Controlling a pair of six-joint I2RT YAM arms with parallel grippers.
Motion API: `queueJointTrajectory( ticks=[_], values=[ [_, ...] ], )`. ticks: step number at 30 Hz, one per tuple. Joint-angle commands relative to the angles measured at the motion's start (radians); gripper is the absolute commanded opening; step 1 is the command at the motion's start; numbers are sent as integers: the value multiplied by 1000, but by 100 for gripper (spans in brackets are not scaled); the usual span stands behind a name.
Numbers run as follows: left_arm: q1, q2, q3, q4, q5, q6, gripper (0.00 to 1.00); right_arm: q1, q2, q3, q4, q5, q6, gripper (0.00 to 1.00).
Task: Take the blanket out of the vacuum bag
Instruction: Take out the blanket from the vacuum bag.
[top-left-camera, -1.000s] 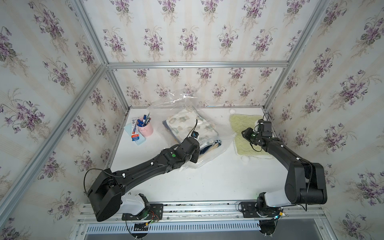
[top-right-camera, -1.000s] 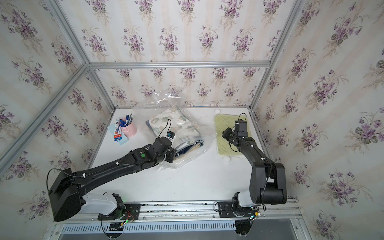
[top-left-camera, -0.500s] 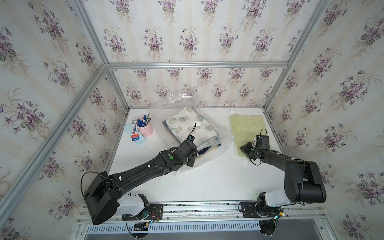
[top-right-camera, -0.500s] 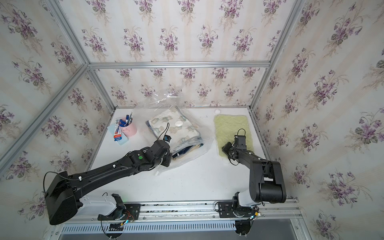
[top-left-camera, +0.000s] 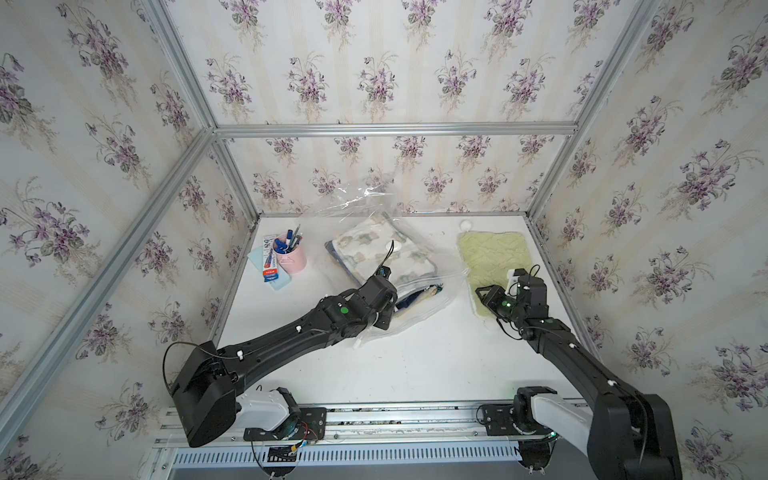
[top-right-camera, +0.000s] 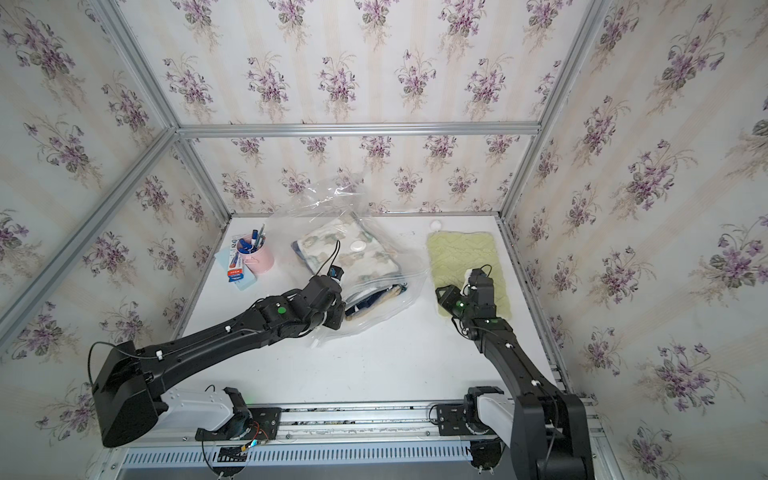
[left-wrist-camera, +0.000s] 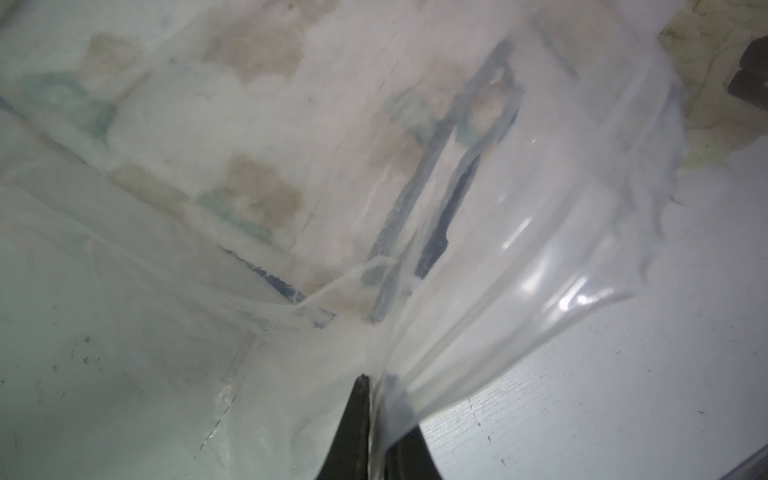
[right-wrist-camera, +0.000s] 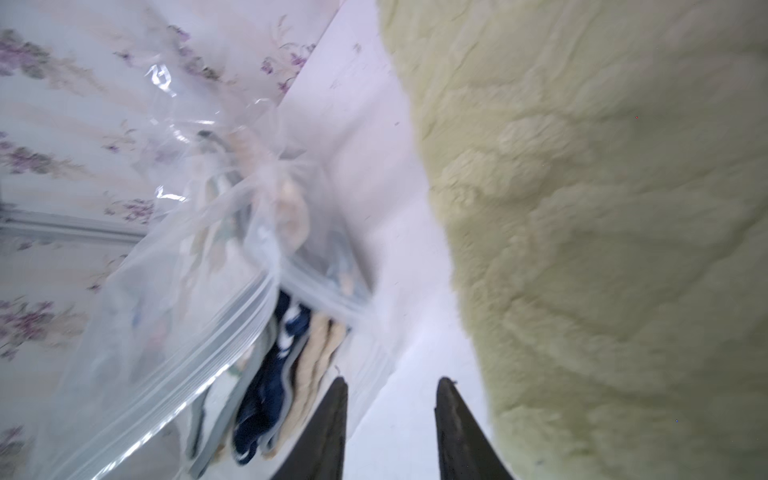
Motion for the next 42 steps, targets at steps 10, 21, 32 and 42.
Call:
queueJointTrajectory(
  ticks=[10, 21, 32, 42],
  values=[
    [0, -18, 32, -7, -13, -26, 11, 335, -159, -183, 210, 43, 334, 31],
    [0, -18, 31, 29, 5, -84, 11, 467, 64, -236, 630, 28, 488, 29],
    [0, -53, 35, 24, 12, -89, 12, 488, 353, -195, 986, 64, 632, 30],
    [0, -65, -13, 71, 21, -122, 12, 523, 617, -72, 1149, 137, 689, 42]
  ],
)
